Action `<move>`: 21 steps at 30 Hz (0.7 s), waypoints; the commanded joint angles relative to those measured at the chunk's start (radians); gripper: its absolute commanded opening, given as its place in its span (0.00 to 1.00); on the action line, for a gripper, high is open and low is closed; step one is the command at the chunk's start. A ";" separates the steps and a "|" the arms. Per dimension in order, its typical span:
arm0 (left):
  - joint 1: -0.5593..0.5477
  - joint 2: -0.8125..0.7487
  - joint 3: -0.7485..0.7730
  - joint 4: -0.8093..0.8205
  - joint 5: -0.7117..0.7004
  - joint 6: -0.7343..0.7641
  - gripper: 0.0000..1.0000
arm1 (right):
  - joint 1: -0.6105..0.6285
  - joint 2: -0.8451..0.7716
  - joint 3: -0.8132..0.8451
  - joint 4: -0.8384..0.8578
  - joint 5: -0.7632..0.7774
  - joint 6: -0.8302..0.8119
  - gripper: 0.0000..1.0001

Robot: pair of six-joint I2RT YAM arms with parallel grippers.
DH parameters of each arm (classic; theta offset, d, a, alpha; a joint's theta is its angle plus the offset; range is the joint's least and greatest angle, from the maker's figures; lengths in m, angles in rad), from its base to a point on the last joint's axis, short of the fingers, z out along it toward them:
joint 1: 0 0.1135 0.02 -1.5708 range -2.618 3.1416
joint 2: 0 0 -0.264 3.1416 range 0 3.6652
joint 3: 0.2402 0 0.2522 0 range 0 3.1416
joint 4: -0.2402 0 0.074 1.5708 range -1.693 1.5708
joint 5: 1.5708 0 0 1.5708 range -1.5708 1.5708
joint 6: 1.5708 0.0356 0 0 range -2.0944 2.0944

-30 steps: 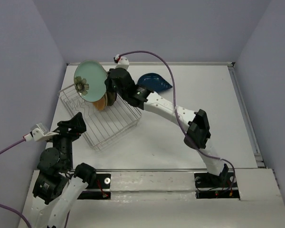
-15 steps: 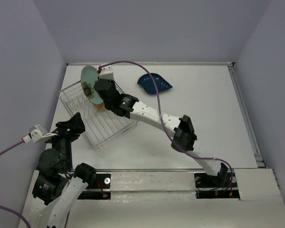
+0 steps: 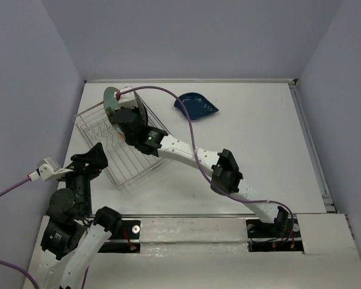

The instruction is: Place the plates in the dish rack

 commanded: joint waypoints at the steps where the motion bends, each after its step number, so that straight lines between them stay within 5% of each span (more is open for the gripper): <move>1: -0.004 -0.004 0.024 0.023 -0.017 -0.007 0.99 | 0.019 0.026 0.074 0.180 0.053 -0.033 0.07; 10: -0.004 -0.004 0.024 0.025 -0.017 -0.009 0.99 | 0.048 0.081 0.083 0.406 0.220 -0.329 0.07; 21: -0.005 -0.004 0.024 0.023 -0.017 -0.010 0.99 | 0.076 0.073 0.037 0.432 0.243 -0.334 0.07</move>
